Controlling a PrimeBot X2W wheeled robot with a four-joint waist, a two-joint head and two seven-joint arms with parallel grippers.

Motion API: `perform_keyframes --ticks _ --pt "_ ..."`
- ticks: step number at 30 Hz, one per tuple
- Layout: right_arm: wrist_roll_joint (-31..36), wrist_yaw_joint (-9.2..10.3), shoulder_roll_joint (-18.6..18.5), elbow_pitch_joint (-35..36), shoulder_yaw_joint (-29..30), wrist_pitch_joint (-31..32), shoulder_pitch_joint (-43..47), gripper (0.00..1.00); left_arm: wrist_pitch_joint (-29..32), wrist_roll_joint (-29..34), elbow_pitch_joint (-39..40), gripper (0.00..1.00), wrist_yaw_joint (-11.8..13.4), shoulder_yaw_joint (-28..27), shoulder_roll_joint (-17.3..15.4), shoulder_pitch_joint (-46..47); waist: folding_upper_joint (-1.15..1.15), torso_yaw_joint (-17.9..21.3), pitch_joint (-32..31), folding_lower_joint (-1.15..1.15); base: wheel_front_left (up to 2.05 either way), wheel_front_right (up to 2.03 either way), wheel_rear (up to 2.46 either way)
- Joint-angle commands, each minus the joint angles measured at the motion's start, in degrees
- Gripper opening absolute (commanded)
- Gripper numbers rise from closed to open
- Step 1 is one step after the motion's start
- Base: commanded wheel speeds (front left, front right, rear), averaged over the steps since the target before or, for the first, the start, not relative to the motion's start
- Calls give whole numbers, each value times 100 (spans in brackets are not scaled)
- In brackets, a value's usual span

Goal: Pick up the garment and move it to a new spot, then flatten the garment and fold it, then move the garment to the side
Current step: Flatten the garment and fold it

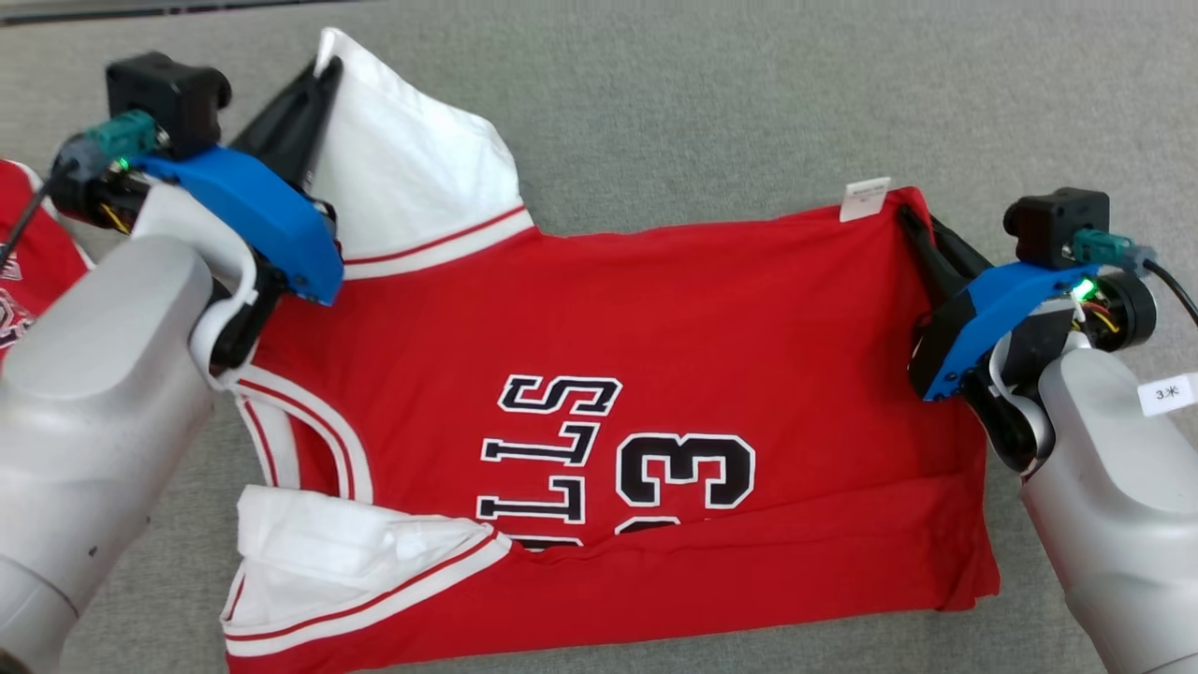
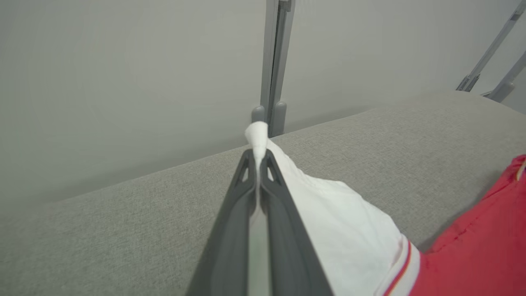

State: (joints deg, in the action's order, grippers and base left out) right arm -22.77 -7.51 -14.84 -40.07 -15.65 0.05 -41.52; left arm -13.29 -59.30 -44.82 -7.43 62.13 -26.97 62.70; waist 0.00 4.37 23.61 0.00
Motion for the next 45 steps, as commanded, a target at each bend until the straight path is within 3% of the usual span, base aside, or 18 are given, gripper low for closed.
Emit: perform_keyframes --ticks 1,9,23,32,38,39,40,41,45 --pt "21 3 9 -38 24 -90 78 0 -62 6 66 0 -6 19 -54 -125 0 -10 -63 0 0 0 0" --pt "6 3 82 -129 79 -527 477 0 -192 84 975 0 72 -244 -287 -847 0 -133 -524 0 0 0 0" --pt "-62 3 143 -17 272 -953 1462 0 -197 299 3236 0 869 -865 -957 -2924 0 -346 -1191 0 0 0 0" --pt "-178 3 200 213 334 -1123 2182 0 -198 174 3701 0 1223 -938 -1223 -3865 0 -433 -1488 0 0 0 0" --pt "-279 2 216 478 425 -1142 2634 0 -198 195 3642 0 1333 -945 -1150 -4285 0 -469 -1656 0 0 0 0" --pt "-296 2 221 554 428 -1145 2709 44 -198 202 3638 0 1367 -1009 -1117 -4326 0 -468 -1674 0 0 0 0" --pt "-313 2 223 629 440 -1159 2783 100 -198 249 3619 34 1410 -1064 -1087 -4379 0 -469 -1708 0 0 0 0" --pt "-317 2 207 707 468 -1175 2857 100 -198 326 3584 97 1452 -1094 -1085 -4436 0 -471 -1740 0 0 0 0" --pt "-354 2 164 1060 584 -1210 3167 100 -197 503 3590 100 1568 -1426 -924 -4681 0 -452 -1858 0 0 0 0"
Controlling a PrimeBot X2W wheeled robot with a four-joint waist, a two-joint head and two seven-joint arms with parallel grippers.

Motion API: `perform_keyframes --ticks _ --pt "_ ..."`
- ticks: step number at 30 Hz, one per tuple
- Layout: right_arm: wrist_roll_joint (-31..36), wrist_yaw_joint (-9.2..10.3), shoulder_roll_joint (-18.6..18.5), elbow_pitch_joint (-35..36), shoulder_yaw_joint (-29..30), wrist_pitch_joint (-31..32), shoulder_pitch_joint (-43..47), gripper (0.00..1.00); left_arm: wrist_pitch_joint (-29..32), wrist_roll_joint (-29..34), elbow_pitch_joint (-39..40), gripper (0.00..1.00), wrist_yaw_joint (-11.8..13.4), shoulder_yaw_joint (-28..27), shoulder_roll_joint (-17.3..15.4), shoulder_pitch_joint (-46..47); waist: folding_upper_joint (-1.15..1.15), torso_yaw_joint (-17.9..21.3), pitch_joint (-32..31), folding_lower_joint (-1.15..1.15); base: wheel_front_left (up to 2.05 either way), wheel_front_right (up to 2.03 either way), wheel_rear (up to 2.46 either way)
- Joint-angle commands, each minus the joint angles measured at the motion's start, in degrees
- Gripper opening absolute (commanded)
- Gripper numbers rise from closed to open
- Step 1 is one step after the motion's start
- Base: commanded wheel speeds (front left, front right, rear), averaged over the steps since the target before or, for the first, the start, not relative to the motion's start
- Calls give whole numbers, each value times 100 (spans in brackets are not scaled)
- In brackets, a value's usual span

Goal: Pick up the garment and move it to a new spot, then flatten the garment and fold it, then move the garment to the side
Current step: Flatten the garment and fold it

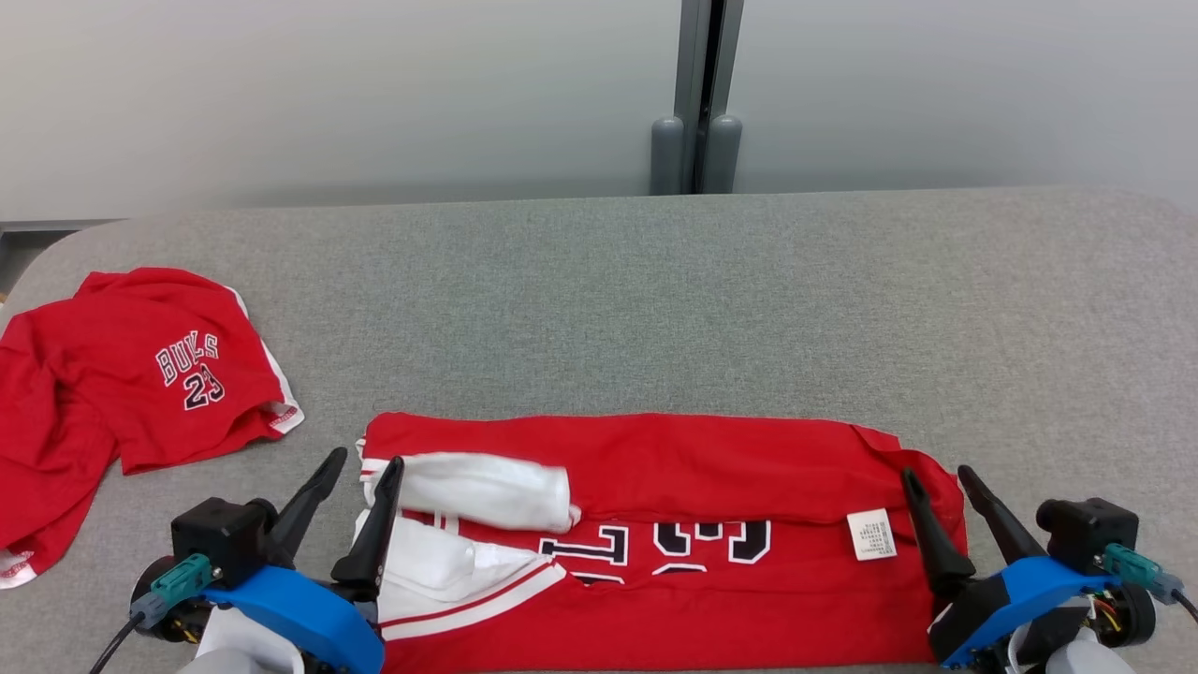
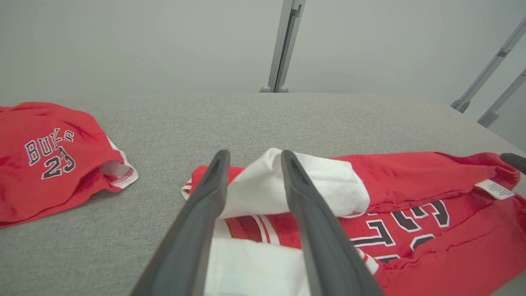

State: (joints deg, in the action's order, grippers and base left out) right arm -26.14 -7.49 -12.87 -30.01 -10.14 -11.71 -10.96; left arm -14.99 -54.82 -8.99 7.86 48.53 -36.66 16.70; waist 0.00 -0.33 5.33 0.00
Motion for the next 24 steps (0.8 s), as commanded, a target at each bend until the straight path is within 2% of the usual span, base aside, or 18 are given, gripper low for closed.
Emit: perform_keyframes --ticks 1,6,14,19,24 --pt "-17 -1 -33 53 33 -35 111 100 -27 54 7 100 39 -66 45 -80 0 18 -30 0 0 0 0" --pt "-31 -1 -69 488 221 4 383 100 -27 480 109 100 134 -760 276 -479 0 56 -152 0 0 0 0" --pt "170 -1 76 611 590 299 347 100 -27 2000 435 100 278 -2183 933 -1068 0 19 -232 0 0 0 0" --pt "268 -1 255 309 778 439 180 100 -28 2772 515 100 153 -2888 1366 -1415 0 -46 -225 0 0 0 0" --pt "352 -1 362 -175 907 504 56 100 -27 3264 437 100 -31 -3473 1772 -1704 0 -98 -183 0 0 0 0"
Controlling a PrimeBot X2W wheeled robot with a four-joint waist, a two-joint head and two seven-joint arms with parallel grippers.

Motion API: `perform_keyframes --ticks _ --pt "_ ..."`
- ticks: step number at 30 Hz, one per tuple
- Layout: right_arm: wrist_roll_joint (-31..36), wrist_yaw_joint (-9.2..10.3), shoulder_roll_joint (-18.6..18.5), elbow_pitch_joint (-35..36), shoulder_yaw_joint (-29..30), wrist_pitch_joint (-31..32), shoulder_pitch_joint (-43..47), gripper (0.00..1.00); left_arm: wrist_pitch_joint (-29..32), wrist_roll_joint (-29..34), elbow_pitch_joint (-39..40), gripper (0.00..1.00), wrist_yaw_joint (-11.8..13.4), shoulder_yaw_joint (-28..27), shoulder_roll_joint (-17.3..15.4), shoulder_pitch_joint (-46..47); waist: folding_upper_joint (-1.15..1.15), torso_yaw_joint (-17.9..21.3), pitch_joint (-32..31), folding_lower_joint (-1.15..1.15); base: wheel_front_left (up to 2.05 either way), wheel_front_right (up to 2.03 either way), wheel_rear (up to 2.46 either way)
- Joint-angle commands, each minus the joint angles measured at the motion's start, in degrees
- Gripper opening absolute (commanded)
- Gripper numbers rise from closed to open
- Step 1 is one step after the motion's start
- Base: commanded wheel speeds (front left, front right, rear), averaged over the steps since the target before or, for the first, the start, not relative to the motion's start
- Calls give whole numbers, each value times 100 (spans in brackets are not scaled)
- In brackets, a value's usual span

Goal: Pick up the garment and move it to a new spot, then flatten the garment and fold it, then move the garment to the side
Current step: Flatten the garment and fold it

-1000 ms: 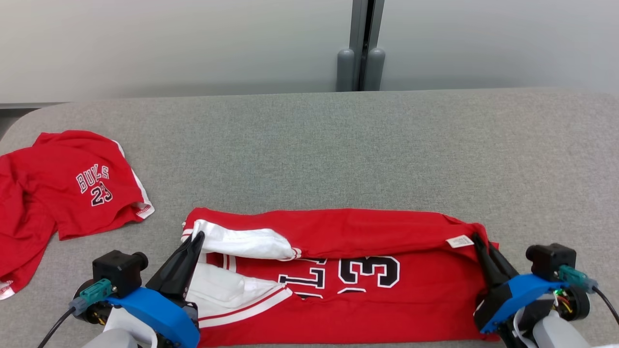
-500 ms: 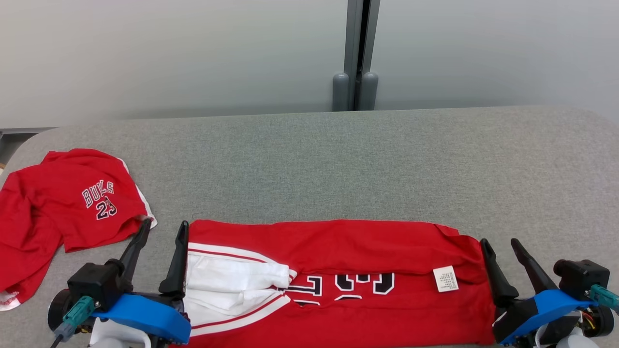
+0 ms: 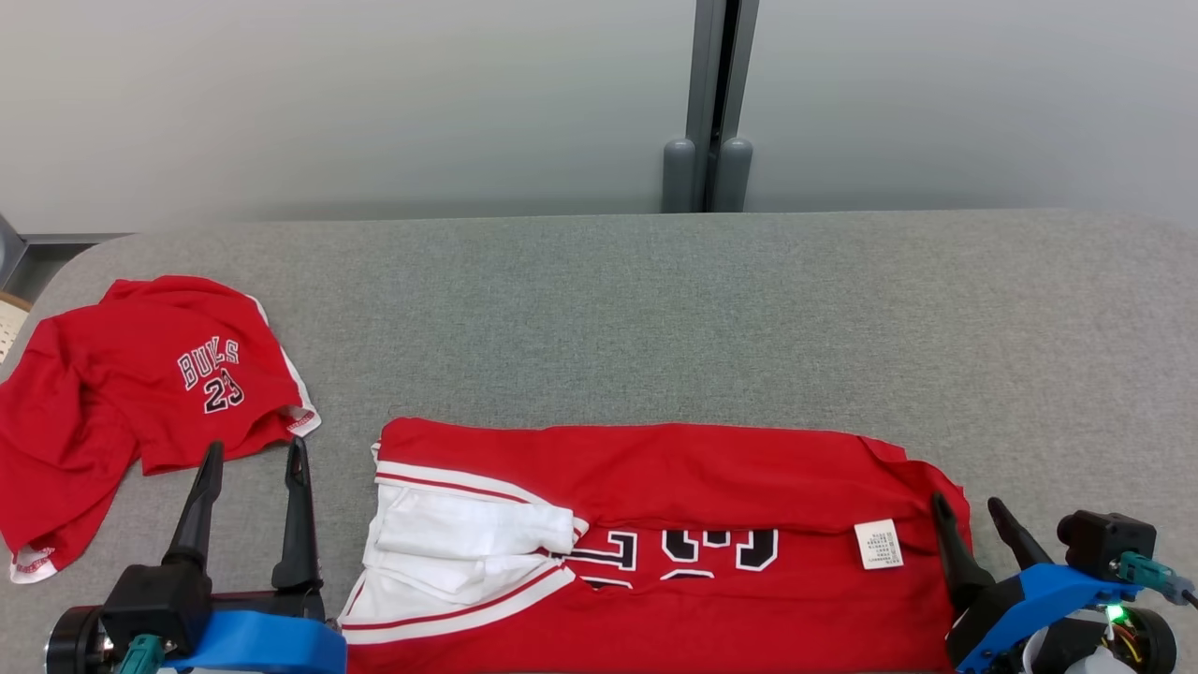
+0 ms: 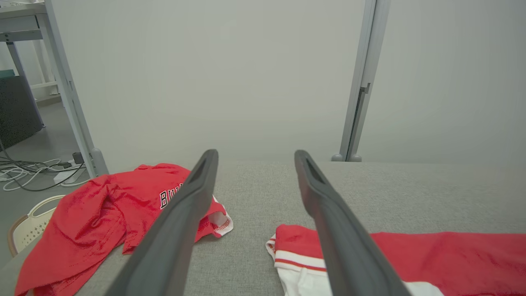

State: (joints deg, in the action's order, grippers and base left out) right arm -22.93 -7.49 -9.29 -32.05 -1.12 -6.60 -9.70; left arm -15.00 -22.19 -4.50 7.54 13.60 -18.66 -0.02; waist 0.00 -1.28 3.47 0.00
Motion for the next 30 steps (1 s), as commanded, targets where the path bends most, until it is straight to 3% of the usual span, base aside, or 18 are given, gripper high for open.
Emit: perform_keyframes --ticks 1,9,15,16,17,18,22,30 --pt "54 -1 24 -63 23 6 -90 100 -26 98 -24 100 -48 -81 38 -70 0 -10 16 0 0 0 0" --pt "196 -1 123 -783 218 -4 -188 100 -26 565 -243 100 -445 -762 593 -275 0 -38 73 0 0 0 0" --pt "98 -1 277 -1061 -17 53 -164 100 -26 879 -405 100 -708 -1128 881 -307 0 -11 73 0 0 0 0" --pt "79 -1 304 -1086 -65 67 -160 85 -26 924 -436 100 -748 -1177 924 -303 0 -6 66 0 0 0 0" --pt "57 -1 326 -1107 -112 74 -156 47 -26 977 -461 100 -777 -1227 955 -295 0 -1 59 0 0 0 0" --pt "25 -1 342 -1123 -160 80 -155 1 -26 1022 -490 100 -821 -1274 981 -291 0 6 48 0 0 0 0" --pt "-105 -1 290 -1114 -241 -12 -202 0 -26 1168 -590 100 -937 -1476 1095 -295 0 40 3 0 0 0 0" --pt "-265 1 -412 -1117 101 -154 -379 0 -26 1387 -678 100 -1125 -1757 1283 -347 0 100 -89 0 0 0 0"
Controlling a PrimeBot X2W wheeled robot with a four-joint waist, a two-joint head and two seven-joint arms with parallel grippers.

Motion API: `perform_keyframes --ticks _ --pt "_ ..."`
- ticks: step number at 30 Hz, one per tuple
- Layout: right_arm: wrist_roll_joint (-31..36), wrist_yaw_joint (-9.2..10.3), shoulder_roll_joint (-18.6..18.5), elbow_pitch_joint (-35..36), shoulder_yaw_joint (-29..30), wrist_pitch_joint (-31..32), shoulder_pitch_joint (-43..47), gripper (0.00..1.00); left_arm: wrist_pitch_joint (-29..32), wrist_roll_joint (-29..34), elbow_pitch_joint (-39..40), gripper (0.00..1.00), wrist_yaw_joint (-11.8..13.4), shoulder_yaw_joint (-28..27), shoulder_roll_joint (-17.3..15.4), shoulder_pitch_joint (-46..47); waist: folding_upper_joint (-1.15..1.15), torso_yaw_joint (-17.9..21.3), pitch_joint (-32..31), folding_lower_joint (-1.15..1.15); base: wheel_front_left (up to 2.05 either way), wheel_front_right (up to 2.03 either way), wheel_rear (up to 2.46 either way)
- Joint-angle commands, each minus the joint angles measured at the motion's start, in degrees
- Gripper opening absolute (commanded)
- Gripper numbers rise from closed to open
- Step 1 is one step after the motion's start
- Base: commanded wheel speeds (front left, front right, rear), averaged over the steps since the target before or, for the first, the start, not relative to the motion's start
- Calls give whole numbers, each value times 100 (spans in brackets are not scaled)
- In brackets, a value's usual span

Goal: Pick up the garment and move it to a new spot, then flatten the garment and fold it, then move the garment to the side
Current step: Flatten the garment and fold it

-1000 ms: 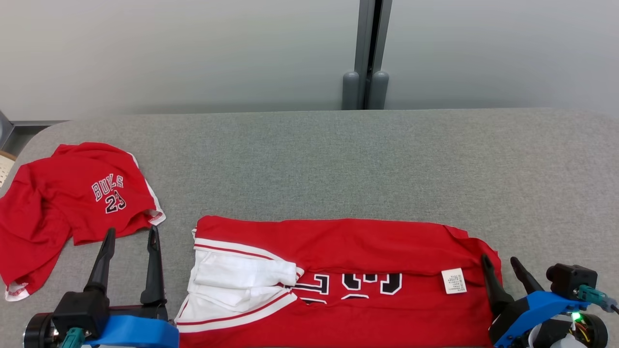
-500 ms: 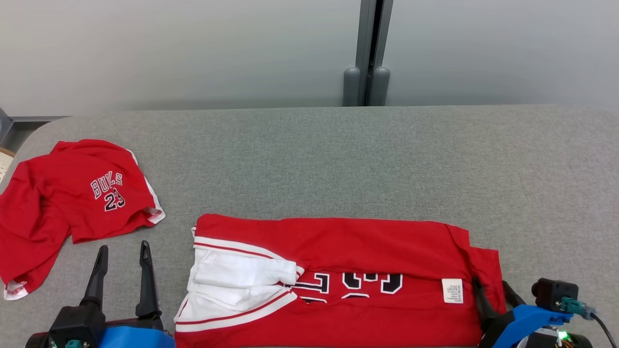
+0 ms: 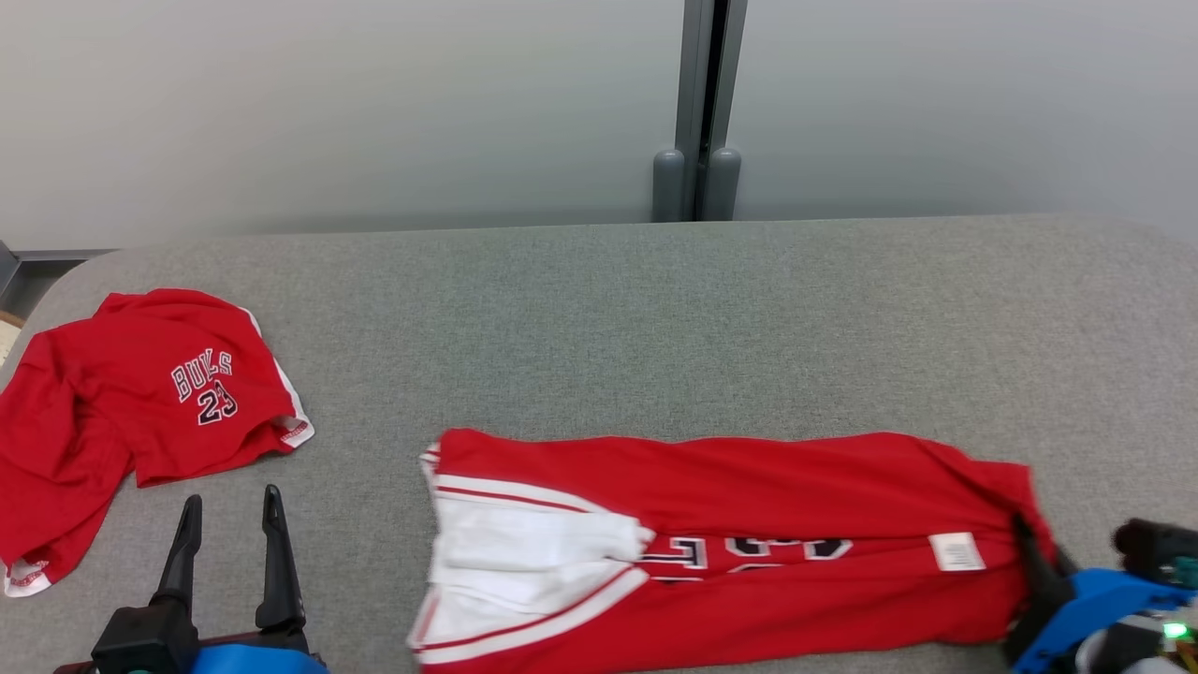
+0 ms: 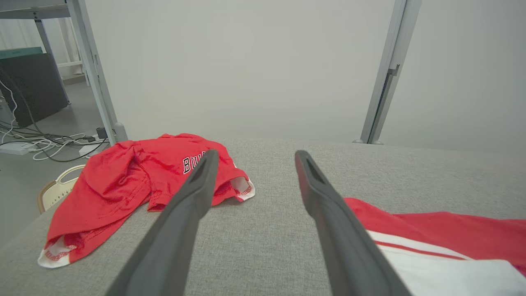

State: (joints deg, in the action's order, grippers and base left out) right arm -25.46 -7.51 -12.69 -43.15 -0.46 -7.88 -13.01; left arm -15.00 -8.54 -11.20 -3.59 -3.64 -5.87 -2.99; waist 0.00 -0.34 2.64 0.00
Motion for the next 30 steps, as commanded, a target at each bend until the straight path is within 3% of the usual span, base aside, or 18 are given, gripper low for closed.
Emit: perform_keyframes --ticks 1,7,11,30 --pt "-20 3 -180 -18 102 -19 -55 0 -26 44 -12 100 -37 -53 21 -49 0 10 -19 0 0 0 0" --pt "-1 3 -805 -70 560 65 -69 0 -26 169 -4 100 -99 -149 120 -120 0 38 -84 0 0 0 0" --pt "37 3 -912 56 655 149 -71 0 -27 212 -8 100 -138 -240 147 -136 0 74 -105 0 0 0 0" --pt "-66 2 225 2230 -422 833 550 0 -27 357 -55 100 -233 -315 257 -150 0 80 -217 0 0 0 0"
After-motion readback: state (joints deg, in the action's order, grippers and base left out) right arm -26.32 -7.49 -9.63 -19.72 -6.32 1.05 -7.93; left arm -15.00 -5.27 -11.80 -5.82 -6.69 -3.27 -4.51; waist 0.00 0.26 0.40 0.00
